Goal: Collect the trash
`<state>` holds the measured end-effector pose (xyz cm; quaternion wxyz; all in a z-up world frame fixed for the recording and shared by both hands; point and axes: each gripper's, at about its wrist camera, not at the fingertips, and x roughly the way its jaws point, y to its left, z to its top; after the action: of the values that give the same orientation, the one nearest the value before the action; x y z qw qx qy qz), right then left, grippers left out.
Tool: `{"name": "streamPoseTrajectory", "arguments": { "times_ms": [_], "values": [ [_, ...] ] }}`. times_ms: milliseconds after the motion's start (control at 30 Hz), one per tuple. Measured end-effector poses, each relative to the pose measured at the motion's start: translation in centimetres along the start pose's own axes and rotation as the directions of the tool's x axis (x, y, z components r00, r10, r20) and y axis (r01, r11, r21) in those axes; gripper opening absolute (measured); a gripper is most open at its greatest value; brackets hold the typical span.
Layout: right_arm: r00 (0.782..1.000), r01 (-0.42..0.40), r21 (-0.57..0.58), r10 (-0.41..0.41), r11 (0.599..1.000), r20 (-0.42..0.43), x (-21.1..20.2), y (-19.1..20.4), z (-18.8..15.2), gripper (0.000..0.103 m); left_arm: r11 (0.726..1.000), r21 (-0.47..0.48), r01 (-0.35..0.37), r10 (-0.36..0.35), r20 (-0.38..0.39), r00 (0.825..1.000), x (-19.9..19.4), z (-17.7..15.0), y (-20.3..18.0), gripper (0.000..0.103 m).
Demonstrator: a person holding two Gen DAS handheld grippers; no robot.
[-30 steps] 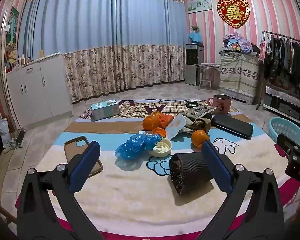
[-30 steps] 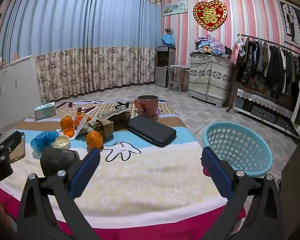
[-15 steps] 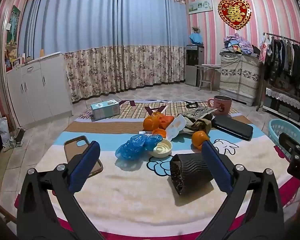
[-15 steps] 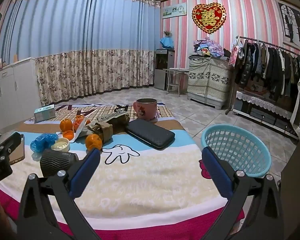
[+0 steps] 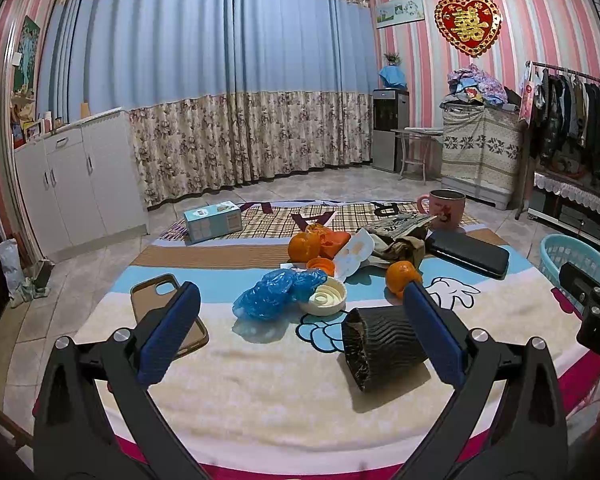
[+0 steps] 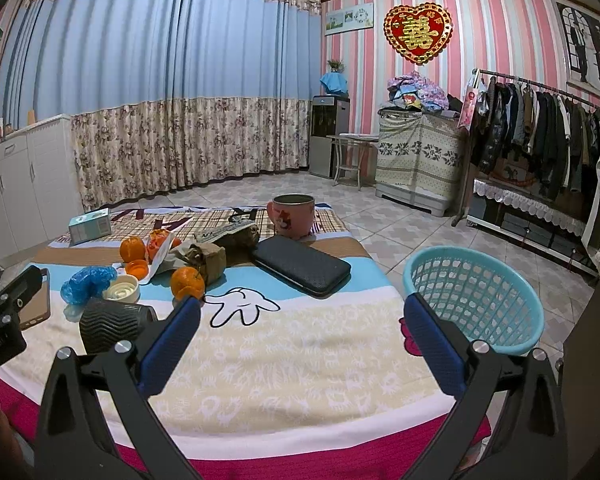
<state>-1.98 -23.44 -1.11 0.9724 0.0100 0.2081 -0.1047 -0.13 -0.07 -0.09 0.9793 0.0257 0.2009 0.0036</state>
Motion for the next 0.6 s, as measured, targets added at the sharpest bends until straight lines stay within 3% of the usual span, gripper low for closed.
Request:
{"name": "streamPoseTrajectory", "arguments": {
  "times_ms": [600],
  "values": [
    [1.000,-0.002,0.003,0.002,1.000,-0.002,0.06,-0.05,-0.01,0.099,1.000,0.009,-0.006,0.006,-0.001,1.000,0.34,-0.18,-0.22,0.098]
  ]
}}
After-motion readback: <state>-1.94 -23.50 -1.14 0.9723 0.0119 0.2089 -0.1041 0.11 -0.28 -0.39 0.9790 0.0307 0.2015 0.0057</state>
